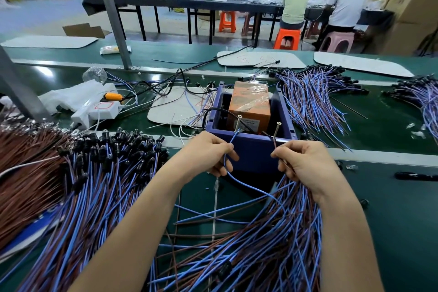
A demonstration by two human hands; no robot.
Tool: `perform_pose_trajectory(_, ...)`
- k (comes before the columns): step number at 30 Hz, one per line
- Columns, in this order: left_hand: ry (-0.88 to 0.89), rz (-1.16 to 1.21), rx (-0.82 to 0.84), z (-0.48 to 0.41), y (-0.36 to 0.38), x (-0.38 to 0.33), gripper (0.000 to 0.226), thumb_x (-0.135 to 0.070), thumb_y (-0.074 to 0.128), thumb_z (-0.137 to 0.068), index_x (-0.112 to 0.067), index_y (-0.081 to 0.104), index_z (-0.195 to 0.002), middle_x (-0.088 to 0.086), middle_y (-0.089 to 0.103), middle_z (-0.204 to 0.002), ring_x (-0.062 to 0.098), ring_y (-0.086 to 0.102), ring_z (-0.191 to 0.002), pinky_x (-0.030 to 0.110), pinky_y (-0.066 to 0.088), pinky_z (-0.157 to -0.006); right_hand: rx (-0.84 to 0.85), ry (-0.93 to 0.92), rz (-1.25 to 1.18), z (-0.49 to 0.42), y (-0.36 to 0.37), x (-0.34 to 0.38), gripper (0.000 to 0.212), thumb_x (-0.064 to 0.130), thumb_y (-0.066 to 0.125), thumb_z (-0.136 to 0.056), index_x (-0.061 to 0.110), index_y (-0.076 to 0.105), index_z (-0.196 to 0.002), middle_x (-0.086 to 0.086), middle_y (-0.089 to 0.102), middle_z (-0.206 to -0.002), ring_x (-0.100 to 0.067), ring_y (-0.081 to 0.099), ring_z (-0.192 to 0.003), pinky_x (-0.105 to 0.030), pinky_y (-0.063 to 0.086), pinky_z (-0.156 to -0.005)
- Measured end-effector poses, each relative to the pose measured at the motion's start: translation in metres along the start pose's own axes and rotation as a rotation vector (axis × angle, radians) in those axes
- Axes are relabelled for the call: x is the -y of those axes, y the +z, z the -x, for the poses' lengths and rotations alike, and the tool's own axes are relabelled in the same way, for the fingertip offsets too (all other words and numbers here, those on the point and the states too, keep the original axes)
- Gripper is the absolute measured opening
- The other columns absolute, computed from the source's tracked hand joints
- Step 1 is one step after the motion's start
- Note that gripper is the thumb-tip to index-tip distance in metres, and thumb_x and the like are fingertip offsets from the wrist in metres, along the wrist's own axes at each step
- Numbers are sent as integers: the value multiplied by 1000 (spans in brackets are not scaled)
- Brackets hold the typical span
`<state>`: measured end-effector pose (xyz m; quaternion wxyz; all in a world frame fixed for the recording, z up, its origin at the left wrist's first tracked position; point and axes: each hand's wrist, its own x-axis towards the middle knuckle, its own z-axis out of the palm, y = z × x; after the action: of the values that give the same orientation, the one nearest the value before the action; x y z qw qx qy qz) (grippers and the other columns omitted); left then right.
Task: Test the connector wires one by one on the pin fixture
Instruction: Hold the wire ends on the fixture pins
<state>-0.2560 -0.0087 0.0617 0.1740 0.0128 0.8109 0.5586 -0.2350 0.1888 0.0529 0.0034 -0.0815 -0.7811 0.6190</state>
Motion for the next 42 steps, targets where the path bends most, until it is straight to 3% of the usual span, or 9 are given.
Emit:
perform_pose_trajectory(10, -39, 54, -5, -2, 1, 0, 35, -14, 45, -99, -1, 69, -77, 6, 65, -54, 13, 57, -43, 21, 49, -46, 4, -12, 3, -1, -1, -1, 18, 0, 62, -83, 4, 67, -67, -3, 55, -44, -9, 38, -36, -16, 33, -38)
perform_pose_trajectory(42, -31, 56, 8, 1, 1, -1, 33, -14, 44, -99, 1, 69, -86, 8, 67, -59, 14, 59, -47, 21, 50, -49, -19, -2, 0, 0, -4, 0, 18, -1, 61, -83, 2, 66, -66, -2, 53, -44, -8, 36, -34, -14, 33, -36)
